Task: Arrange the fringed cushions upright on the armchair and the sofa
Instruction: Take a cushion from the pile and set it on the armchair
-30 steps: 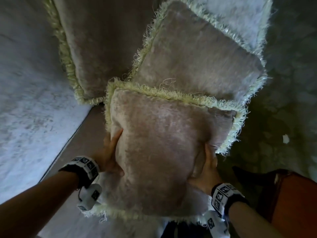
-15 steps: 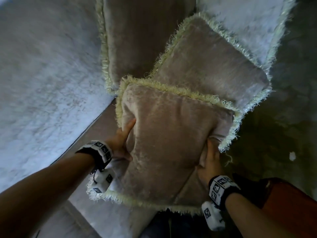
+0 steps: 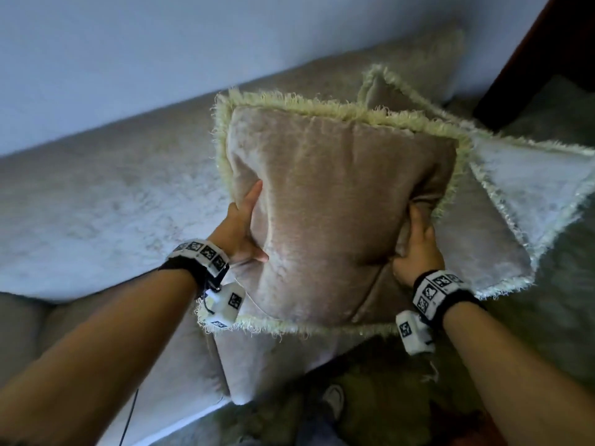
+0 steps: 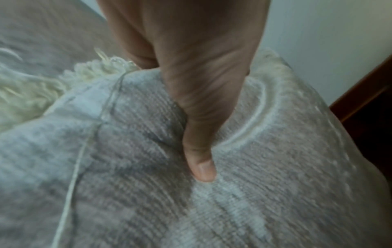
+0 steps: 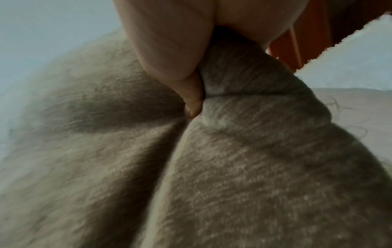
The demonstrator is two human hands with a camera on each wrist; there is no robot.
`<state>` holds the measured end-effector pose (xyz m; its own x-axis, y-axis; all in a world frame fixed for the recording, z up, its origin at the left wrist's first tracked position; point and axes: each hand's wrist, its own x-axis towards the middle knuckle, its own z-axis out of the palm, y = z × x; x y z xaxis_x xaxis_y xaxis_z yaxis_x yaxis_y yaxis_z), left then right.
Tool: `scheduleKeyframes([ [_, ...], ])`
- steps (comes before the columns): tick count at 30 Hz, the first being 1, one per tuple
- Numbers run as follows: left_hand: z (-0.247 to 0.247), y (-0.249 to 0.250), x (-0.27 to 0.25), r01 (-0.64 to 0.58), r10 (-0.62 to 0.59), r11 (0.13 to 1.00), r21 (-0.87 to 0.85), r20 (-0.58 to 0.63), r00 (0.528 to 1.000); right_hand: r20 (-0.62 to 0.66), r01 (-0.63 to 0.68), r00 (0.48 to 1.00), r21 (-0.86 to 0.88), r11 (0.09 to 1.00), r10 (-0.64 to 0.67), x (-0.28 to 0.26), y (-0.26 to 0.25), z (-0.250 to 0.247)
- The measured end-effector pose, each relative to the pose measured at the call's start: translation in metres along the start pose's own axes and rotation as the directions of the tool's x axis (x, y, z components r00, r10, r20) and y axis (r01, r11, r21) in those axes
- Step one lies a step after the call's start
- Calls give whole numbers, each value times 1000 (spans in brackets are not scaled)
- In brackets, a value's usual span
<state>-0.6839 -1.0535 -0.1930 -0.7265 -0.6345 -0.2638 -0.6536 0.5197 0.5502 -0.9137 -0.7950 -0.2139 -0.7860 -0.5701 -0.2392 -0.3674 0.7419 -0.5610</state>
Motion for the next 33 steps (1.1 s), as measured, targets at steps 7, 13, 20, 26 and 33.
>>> scheduleKeyframes([
  [7, -83, -70, -123, 91, -116, 986, -138, -193, 974, 11, 253, 968, -53, 966, -252, -47, -124, 20],
  [13, -143, -153, -230, 132, -211, 963, -233, -355, 911, 35, 434, 901, -43, 900, -433, -102, -239, 79],
  [20, -191, -237, -339, 308, -422, 902, -302, -469, 776, 114, 671, 738, -8, 742, -666, -150, -362, 162],
  [26, -211, -297, -412, 423, -583, 812, -401, -573, 576, 275, 815, 540, 66, 576, -796, -177, -474, 240],
  [33, -205, -351, -519, 478, -785, 604, -638, -580, 218, 465, 932, 185, 196, 304, -866, -255, -603, 340],
])
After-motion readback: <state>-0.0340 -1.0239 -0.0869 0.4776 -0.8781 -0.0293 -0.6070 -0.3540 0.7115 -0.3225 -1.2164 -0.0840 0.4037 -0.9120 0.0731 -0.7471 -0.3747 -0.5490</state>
